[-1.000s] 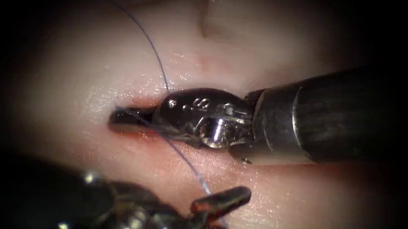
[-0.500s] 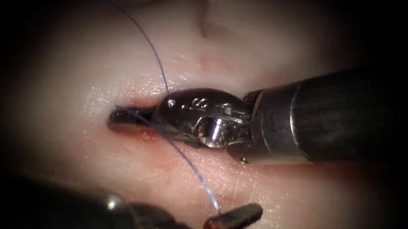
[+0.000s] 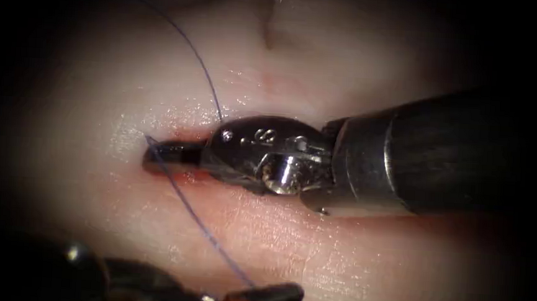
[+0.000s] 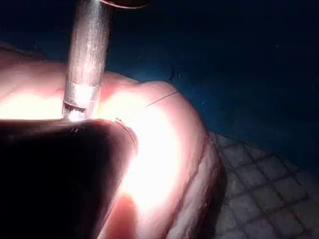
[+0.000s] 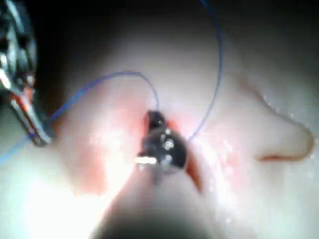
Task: Wound Closure
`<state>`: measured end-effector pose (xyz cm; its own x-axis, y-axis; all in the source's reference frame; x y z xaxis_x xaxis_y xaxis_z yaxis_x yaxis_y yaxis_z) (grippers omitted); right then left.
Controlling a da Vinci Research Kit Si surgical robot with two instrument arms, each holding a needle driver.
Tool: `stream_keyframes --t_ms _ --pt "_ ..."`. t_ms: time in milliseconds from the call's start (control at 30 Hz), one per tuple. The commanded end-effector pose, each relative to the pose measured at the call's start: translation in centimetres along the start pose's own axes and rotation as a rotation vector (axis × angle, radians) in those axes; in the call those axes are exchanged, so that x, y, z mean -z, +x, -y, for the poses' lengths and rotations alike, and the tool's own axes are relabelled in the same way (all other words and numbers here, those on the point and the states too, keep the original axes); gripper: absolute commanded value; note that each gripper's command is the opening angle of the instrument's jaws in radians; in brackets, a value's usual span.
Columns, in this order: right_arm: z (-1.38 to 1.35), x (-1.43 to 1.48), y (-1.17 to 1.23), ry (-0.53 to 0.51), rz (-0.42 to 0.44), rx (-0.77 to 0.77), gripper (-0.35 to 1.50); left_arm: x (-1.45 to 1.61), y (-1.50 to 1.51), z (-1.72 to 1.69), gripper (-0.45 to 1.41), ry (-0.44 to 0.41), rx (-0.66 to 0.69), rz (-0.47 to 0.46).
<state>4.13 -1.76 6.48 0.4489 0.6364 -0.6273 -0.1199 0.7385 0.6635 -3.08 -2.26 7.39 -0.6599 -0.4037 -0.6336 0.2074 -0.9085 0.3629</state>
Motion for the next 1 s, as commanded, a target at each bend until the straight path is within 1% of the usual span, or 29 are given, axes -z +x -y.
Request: stream_keyframes --t_ms 33,67,100,133,200,267,333,400,433,467,500,533,567,633,700,733,767,800,1000 --pt "0.08 0.05 -0.06 0.01 -0.021 0.001 -0.35 0.1 -0.07 -0.04 -0.45 0.008 0.013 -0.01" --pt "0.11 0.09 -0.06 0.012 -0.027 0.0 -0.35 0.16 -0.1 -0.04 -0.45 0.01 0.022 -0.016" --pt "0.11 0.09 -0.06 0.012 -0.027 0.0 -0.35 0.16 -0.1 -0.04 -0.45 0.01 0.022 -0.016" --pt "0.17 0.2 -0.05 0.014 -0.028 -0.001 -0.35 0.31 -0.19 -0.05 -0.45 0.019 0.032 -0.015" --pt "0.25 0.3 -0.04 0.017 -0.035 -0.003 -0.35 0.46 -0.29 -0.09 -0.45 0.025 0.038 -0.007" --pt "0.28 0.34 -0.04 0.02 -0.041 -0.003 -0.35 0.51 -0.34 -0.12 -0.45 0.028 0.043 -0.006" --pt "0.45 0.49 -0.01 0.04 -0.063 -0.005 -0.35 0.72 -0.54 -0.24 -0.45 0.044 0.069 0.006" --pt "0.49 0.51 -0.01 0.051 -0.065 -0.004 -0.35 0.75 -0.58 -0.26 -0.45 0.047 0.071 0.009" --pt "0.56 0.55 0.02 0.058 -0.074 0.012 -0.35 0.83 -0.66 -0.28 -0.45 0.047 0.075 0.018" --pt "0.58 0.57 0.03 0.06 -0.081 0.022 -0.08 0.86 -0.69 -0.28 -0.45 0.048 0.077 0.021" --pt "0.6 0.58 0.05 0.054 -0.094 0.032 0.27 0.89 -0.73 -0.29 -0.45 0.048 0.079 0.025" --pt "0.62 0.61 0.07 0.037 -0.116 0.04 0.71 0.91 -0.76 -0.29 -0.45 0.048 0.08 0.028" --pt "0.64 0.64 0.1 0.013 -0.141 0.051 1.09 0.94 -0.81 -0.31 -0.45 0.051 0.083 0.032" --pt "0.65 0.68 0.12 0.015 -0.148 0.053 1.26 0.97 -0.86 -0.32 -0.45 0.053 0.085 0.038" --pt "0.65 0.7 0.12 0.015 -0.148 0.052 1.3 0.97 -0.89 -0.33 -0.45 0.054 0.085 0.041" --pt "0.64 0.76 0.11 0.019 -0.151 0.058 1.36 0.97 -0.96 -0.36 -0.45 0.058 0.086 0.051" --pt "0.64 0.76 0.11 0.019 -0.151 0.058 1.36 0.97 -0.96 -0.36 -0.45 0.058 0.086 0.051" --pt "0.64 0.82 0.08 0.018 -0.151 0.118 1.38 0.94 -1.02 -0.38 -0.45 0.062 0.085 0.057" --pt "0.56 0.97 0.06 0.002 -0.143 0.114 1.38 0.88 -1.13 -0.41 -0.45 0.062 0.083 0.052"
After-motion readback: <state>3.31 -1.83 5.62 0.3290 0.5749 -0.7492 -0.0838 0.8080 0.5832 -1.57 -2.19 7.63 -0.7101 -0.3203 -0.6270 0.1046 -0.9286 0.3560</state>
